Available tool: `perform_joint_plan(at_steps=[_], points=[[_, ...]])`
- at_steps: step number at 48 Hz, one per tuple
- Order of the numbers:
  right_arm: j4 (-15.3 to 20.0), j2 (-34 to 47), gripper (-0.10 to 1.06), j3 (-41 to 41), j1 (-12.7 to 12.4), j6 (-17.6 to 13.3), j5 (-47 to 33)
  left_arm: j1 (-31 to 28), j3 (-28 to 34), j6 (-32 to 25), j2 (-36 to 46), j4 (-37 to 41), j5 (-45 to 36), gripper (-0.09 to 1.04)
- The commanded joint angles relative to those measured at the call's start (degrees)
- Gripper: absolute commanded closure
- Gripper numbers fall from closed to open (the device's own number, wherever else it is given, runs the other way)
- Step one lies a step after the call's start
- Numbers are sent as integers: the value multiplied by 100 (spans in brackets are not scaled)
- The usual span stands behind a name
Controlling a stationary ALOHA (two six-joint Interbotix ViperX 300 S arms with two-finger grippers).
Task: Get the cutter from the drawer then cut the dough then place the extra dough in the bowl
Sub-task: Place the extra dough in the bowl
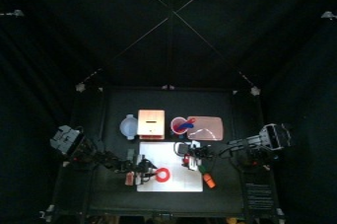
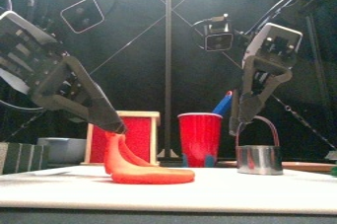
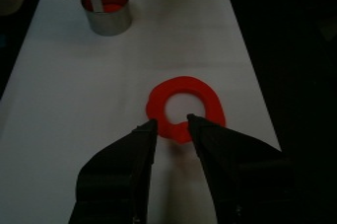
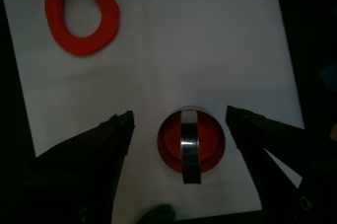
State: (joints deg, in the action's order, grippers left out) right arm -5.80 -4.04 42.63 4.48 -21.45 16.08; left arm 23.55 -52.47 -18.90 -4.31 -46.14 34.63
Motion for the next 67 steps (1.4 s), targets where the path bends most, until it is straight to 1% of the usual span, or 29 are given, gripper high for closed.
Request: perform_joint_plan(at_steps=[1,6,10,16,20,25,31,44,54,60,67], points=[[-18,-9,-6,-185,-26,9,-44,9,132,-35,211,-563,-123,21],[-35,9,-6,-272,-18,9,-70,9,167,-9,149,-589,-220,21],[-53,0,-6,-334,-18,18,-132,-18,360,-62,18,-554,-431,21],[-88,9,-6,-308,-9,18,-220,-246,738,-132,-325,-167,-1081,21],[-88,9,-6,-281,18,18,-255,-431,879,-220,-510,79,-1195,21],[-105,9,-6,-281,35,18,-308,-650,905,-396,-598,272,-1257,21],[-141,9,-6,-272,44,18,-343,-800,940,-563,-659,501,-1538,21],[-123,9,-6,-264,44,18,-396,-800,976,-554,-677,650,-1767,21],[-114,18,-6,-255,35,18,-387,-800,967,-571,-343,729,-1828,21],[-105,62,-6,-246,35,9,-396,-817,1020,-563,-501,773,-2030,21],[-70,79,-6,-255,44,9,-396,-896,1081,-563,-668,782,-2074,21]])
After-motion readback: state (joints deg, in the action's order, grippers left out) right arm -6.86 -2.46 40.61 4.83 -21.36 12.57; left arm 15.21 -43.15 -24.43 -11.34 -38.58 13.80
